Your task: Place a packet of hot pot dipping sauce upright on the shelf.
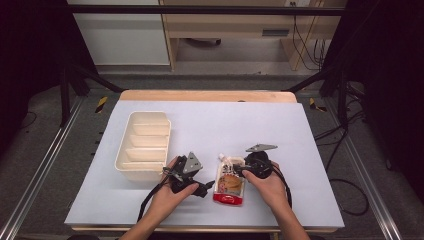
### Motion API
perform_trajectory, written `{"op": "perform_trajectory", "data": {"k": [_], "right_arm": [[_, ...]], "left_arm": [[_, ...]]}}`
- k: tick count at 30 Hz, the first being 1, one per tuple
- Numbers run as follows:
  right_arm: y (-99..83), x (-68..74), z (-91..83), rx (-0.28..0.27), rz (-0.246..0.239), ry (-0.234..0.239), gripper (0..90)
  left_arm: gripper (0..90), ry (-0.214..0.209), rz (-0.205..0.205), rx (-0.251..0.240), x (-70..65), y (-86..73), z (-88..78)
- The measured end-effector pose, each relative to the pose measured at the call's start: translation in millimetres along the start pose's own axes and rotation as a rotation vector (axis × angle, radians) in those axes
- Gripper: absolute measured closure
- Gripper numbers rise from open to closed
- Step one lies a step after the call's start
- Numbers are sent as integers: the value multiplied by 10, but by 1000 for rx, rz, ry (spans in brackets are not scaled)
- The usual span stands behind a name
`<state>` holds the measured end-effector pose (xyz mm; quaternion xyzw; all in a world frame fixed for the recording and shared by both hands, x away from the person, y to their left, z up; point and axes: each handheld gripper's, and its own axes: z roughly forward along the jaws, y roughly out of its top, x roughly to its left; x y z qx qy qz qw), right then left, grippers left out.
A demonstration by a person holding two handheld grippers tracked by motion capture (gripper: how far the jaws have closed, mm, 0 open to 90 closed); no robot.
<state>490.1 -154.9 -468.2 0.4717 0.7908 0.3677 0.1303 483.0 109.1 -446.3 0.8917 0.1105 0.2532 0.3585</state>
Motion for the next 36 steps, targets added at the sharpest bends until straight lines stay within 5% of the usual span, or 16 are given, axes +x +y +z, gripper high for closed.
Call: {"op": "perform_trajectory", "data": {"k": [17, 30, 36], "right_arm": [[-9, 49, -47, 14, -9, 29, 601], [43, 74, 49, 13, -82, 29, 900], [76, 82, 9, -11, -121, 37, 900]], "left_arm": [[54, -2, 1, -1, 6, 3, -6], [54, -12, 10, 7, -11, 9, 12], [56, -12, 14, 3, 5, 19, -8]]}}
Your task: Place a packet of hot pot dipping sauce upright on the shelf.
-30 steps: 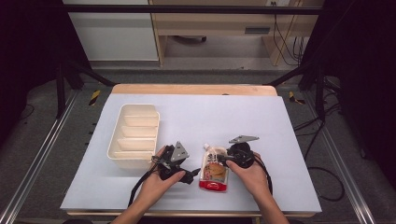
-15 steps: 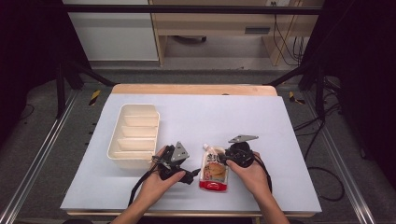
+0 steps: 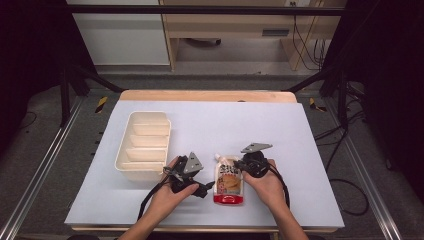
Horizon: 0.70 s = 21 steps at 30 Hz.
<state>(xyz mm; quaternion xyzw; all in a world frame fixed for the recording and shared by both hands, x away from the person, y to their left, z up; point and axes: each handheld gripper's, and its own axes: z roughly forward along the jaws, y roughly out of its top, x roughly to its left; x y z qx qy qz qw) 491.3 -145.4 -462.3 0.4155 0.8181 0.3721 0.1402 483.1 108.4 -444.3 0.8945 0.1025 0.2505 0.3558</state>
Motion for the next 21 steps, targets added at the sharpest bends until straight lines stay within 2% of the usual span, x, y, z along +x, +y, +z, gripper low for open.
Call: {"op": "perform_trajectory", "data": {"k": [4, 13, 16, 19, 21], "right_arm": [[22, 22, -19, -8, -17, 1, 900], [32, 24, -55, -23, -35, 7, 900], [47, 47, -75, -32, -30, 10, 900], [66, 56, -100, -40, -45, 14, 900], [85, 54, -114, -48, -55, 20, 900]], "left_arm": [[57, 2, -8, 2, 11, -6, -11], [57, -8, 3, 5, -6, 7, -2], [57, -9, 11, 8, -4, 13, -6], [58, -9, 18, 16, -11, 31, -19], [63, -18, 38, 24, -12, 62, -31]]}}
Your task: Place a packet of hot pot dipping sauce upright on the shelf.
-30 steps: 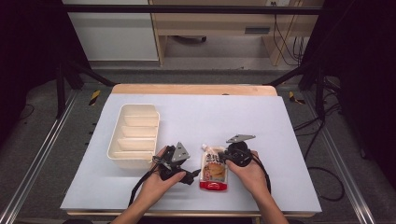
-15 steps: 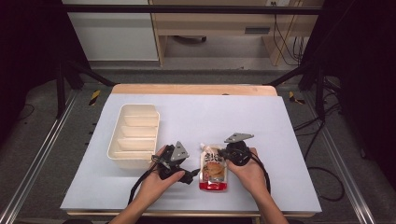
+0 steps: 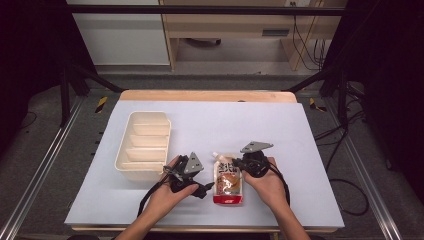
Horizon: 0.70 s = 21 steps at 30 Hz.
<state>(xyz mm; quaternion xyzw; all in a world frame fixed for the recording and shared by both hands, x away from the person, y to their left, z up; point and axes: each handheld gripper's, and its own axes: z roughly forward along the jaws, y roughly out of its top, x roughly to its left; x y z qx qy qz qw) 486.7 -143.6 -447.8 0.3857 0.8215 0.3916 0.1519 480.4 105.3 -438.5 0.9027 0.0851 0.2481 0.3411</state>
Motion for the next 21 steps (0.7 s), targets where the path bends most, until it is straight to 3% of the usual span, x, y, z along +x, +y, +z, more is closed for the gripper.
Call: {"op": "perform_trajectory", "data": {"k": [9, 18, 21], "right_arm": [[175, -10, -65, -28, -47, -4, 900], [352, 6, -110, -45, -85, 15, 900], [457, 54, -161, -51, -128, 25, 900]], "left_arm": [[56, -24, 40, 24, 88, 94, -68], [52, -40, 47, 37, 208, 122, -180], [51, -29, 51, 50, 269, 157, -263]]}}
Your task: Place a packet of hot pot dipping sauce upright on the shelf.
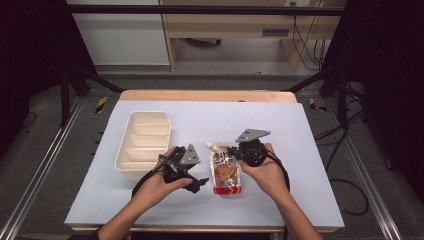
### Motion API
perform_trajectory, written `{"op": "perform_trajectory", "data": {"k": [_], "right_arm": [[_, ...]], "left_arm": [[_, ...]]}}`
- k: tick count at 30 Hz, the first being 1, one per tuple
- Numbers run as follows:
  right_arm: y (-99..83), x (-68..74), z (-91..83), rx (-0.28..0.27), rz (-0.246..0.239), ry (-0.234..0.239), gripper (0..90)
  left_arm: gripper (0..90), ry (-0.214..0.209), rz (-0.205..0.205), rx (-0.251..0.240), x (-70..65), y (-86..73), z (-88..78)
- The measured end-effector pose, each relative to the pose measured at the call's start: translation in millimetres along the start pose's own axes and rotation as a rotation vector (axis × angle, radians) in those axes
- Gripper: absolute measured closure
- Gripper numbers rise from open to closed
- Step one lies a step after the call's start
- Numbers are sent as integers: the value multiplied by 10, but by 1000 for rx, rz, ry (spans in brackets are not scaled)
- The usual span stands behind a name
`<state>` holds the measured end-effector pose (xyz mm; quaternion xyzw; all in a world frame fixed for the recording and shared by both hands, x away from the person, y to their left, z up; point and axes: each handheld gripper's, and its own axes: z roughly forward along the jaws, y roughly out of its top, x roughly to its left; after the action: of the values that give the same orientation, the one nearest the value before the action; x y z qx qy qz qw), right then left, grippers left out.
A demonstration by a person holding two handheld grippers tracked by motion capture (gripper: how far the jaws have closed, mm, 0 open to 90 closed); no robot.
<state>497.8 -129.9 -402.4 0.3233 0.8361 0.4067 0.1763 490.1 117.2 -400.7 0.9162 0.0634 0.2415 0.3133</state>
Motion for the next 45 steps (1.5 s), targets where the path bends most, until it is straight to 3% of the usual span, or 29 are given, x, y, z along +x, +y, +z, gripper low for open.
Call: {"op": "perform_trajectory", "data": {"k": [7, 12, 20, 23, 24, 26, 28, 31, 33, 45], "right_arm": [[132, -41, -1, -5, -24, -13, 900], [202, -19, -34, -28, -39, 7, 900], [184, 97, -177, -55, -79, 26, 900], [165, 128, -218, -61, -87, 34, 900], [140, 162, -249, -66, -90, 37, 900], [117, 192, -278, -80, -96, 50, 900], [103, 223, -313, -94, -105, 62, 900], [98, 267, -349, -107, -123, 82, 900], [96, 296, -366, -111, -133, 93, 900], [100, 488, -402, -130, -167, 142, 900]], "left_arm": [[51, 11, 7, 12, 113, 43, -129], [49, 7, 15, 27, 171, 43, -173], [48, 3, 21, 36, 245, 81, -264], [46, -12, 27, 44, 269, 107, -299], [46, -37, 30, 47, 297, 119, -310], [46, -16, 49, 46, 329, 131, -336], [47, -17, 36, 47, 352, 136, -351], [47, -6, 51, 55, 385, 157, -385], [46, -5, 45, 53, 393, 160, -394], [51, -12, 103, 86, 417, 242, -501]]}}
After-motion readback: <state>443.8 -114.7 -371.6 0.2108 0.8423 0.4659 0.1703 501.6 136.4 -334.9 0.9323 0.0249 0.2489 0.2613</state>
